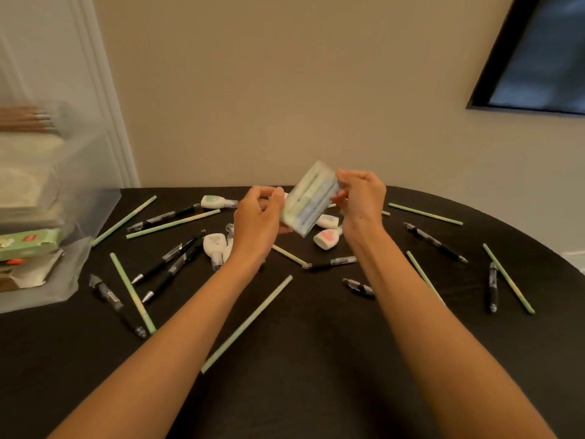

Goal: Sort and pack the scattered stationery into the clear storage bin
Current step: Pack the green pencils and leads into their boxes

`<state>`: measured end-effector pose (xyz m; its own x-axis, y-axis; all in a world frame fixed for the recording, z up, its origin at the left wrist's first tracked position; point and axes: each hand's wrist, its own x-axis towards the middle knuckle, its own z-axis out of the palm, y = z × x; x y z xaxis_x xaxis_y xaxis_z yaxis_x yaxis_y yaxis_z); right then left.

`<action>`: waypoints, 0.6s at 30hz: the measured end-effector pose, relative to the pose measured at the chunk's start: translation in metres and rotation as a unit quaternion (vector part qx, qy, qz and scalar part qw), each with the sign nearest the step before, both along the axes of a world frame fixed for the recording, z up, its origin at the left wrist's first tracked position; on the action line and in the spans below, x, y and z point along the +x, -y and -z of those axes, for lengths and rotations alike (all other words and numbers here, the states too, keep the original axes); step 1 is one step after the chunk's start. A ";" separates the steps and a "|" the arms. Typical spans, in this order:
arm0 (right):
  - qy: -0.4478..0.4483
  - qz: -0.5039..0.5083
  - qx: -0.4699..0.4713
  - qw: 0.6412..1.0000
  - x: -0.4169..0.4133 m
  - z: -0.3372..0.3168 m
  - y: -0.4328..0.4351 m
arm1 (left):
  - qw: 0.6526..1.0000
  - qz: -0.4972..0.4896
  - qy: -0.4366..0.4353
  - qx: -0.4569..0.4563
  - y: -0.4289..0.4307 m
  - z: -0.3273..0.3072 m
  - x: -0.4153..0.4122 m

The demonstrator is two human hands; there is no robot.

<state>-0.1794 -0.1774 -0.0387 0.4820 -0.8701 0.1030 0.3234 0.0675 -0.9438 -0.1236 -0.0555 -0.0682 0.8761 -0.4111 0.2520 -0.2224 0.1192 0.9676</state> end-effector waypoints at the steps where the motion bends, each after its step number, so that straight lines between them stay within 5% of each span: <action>1: 0.014 -0.006 0.030 0.999 0.016 -0.010 -0.004 | 1.000 0.008 -0.023 -0.014 -0.004 -0.009 0.010; 5: 0.039 -0.040 0.097 0.994 0.062 -0.048 -0.031 | 0.997 -0.013 -0.068 -0.037 -0.021 -0.045 0.048; 11: -0.134 -0.136 -0.011 0.982 0.117 -0.110 -0.069 | 0.992 -0.090 -0.090 0.003 -0.070 -0.110 0.112; 18: -0.246 -0.311 -0.130 0.909 0.196 -0.179 -0.130 | 0.973 -0.188 -0.113 0.067 -0.153 -0.174 0.188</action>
